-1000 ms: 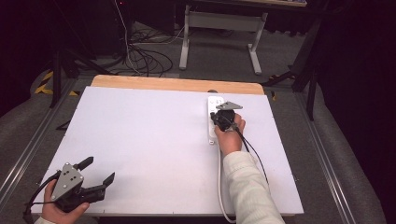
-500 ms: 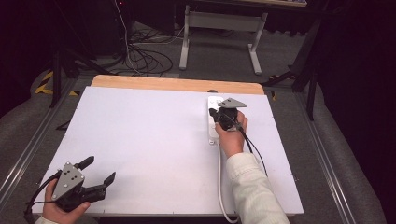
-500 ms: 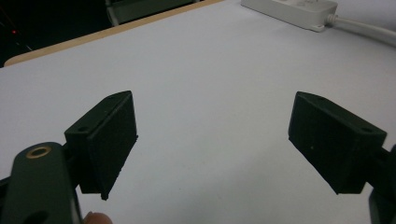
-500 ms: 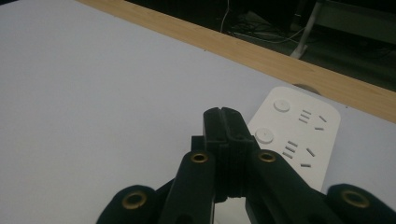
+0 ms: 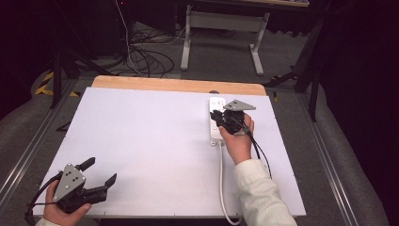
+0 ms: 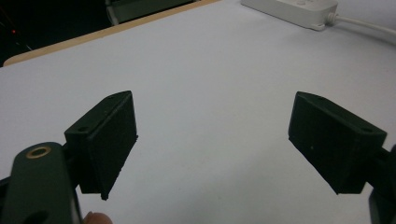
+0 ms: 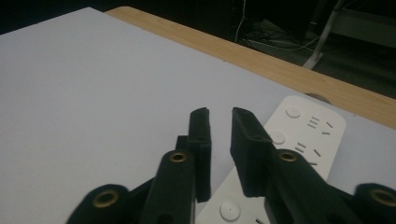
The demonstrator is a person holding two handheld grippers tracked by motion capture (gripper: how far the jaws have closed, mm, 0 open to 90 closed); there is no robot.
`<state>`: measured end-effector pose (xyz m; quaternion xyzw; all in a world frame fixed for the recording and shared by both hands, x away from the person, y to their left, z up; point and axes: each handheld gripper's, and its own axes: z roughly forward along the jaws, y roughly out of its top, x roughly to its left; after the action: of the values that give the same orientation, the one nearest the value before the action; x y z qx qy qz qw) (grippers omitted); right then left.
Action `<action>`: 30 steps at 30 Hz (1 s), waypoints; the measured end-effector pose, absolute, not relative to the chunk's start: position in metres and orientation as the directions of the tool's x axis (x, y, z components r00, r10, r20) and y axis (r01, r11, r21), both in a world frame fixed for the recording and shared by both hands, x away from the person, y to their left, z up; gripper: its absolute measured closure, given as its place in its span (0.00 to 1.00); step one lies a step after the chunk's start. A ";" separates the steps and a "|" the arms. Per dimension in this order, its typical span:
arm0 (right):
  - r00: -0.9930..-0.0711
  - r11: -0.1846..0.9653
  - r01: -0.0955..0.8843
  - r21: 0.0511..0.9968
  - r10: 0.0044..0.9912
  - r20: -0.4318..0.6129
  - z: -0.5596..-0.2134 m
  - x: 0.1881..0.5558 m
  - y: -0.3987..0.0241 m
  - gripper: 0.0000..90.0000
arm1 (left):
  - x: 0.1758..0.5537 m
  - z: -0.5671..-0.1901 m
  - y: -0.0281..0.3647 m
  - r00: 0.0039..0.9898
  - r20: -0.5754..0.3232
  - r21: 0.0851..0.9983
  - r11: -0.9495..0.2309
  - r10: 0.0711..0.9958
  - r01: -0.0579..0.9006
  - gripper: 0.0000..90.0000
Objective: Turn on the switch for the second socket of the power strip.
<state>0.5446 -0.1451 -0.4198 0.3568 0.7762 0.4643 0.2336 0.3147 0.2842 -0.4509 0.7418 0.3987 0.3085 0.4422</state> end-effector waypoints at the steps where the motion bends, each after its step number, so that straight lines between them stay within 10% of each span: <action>1: -0.640 0.317 0.327 0.891 0.767 -0.038 -0.418 0.542 -0.146 0.77 | 0.315 -0.451 0.285 0.492 0.106 0.903 -0.291 0.864 0.318 0.18; 6: -0.668 0.327 0.297 0.897 0.742 -0.050 -0.408 0.526 -0.153 0.49 | 0.315 -0.451 0.284 0.492 0.101 0.903 -0.287 0.865 0.319 0.18; 30: -0.747 0.290 0.329 0.899 0.662 0.060 -0.404 0.442 -0.203 0.23 | 0.315 -0.449 0.284 0.499 0.053 0.911 -0.247 0.865 0.331 0.18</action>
<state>0.4416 -0.2027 -0.4038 0.3153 0.7860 0.5056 0.1645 0.3146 0.2837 -0.4493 0.7341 0.4074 0.2906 0.4590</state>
